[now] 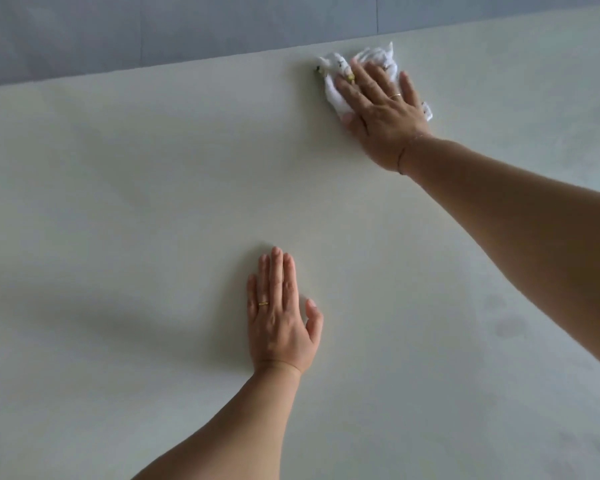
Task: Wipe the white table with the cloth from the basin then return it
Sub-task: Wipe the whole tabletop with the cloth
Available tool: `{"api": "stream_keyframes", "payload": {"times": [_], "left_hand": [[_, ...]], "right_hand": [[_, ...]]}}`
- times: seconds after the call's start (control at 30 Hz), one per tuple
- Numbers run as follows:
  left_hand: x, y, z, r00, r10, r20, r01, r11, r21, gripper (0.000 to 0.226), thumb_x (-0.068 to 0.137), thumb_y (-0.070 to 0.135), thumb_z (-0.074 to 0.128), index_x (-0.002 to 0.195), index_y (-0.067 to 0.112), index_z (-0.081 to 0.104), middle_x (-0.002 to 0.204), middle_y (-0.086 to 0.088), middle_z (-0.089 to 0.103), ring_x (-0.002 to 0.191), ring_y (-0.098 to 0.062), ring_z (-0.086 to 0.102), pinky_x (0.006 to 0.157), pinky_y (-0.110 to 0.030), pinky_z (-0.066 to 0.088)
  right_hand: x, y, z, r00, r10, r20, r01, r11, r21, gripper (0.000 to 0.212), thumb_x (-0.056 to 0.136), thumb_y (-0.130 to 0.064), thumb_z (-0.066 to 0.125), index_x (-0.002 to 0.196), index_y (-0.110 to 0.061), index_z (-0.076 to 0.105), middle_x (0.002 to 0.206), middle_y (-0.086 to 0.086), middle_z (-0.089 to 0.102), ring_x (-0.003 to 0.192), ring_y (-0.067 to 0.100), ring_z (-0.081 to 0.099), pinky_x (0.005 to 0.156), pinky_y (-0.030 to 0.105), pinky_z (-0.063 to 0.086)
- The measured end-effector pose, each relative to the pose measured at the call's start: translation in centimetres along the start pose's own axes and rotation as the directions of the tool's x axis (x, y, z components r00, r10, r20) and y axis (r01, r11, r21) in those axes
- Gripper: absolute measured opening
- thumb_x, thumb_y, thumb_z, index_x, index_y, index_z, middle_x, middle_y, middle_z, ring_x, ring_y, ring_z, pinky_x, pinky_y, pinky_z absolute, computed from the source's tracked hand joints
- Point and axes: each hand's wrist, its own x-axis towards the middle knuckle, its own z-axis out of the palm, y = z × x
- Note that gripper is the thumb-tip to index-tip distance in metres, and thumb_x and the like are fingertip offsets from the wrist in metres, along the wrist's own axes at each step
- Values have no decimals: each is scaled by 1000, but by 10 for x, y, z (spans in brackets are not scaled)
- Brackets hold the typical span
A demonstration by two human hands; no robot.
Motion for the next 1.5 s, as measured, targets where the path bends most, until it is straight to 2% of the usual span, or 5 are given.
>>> {"api": "stream_keyframes", "payload": {"times": [0.27, 0.53, 0.77, 1.23, 1.5], "left_hand": [[0, 0, 2, 1000, -1, -14, 1, 1000, 6, 67, 83, 28, 40, 144, 0, 34, 154, -13, 25, 143, -29, 21, 114, -47, 22], [0, -1, 2, 1000, 9, -11, -9, 1000, 9, 68, 82, 27, 39, 144, -1, 33, 154, -14, 25, 143, -29, 22, 114, -48, 23], [0, -1, 4, 1000, 16, -21, -16, 999, 28, 67, 83, 26, 39, 143, -1, 34, 154, -15, 26, 143, -31, 23, 114, -47, 22], [1, 2, 0, 1000, 20, -21, -19, 999, 34, 67, 83, 27, 37, 143, -3, 34, 153, -17, 28, 142, -33, 25, 116, -48, 19], [1, 1, 1, 999, 23, -36, -23, 1000, 3, 66, 84, 27, 37, 143, -2, 35, 153, -17, 29, 142, -34, 26, 116, -47, 18]], "right_hand": [[-2, 60, -16, 794, 601, -91, -579, 793, 189, 54, 97, -39, 21, 150, -31, 13, 160, -2, 1, 147, 21, -4, 116, 50, -7], [-19, 20, -1, 997, 66, -32, -65, 998, 26, 54, 98, -42, 24, 150, -35, 10, 160, -7, 2, 147, 17, -1, 116, 46, -4], [-66, 59, -1, 818, 563, -115, -542, 823, 173, 58, 96, -43, 28, 150, -31, 12, 160, -1, 3, 147, 20, 0, 117, 49, -3], [-224, -14, 43, 979, 204, -19, -203, 978, 53, 59, 95, -48, 30, 150, -33, 14, 158, -9, 5, 147, 15, 2, 118, 43, -1], [-222, 10, 34, 796, 602, -65, -582, 790, 194, 66, 94, -44, 43, 150, -29, 12, 160, -2, 1, 147, 20, -5, 116, 45, -8]]}}
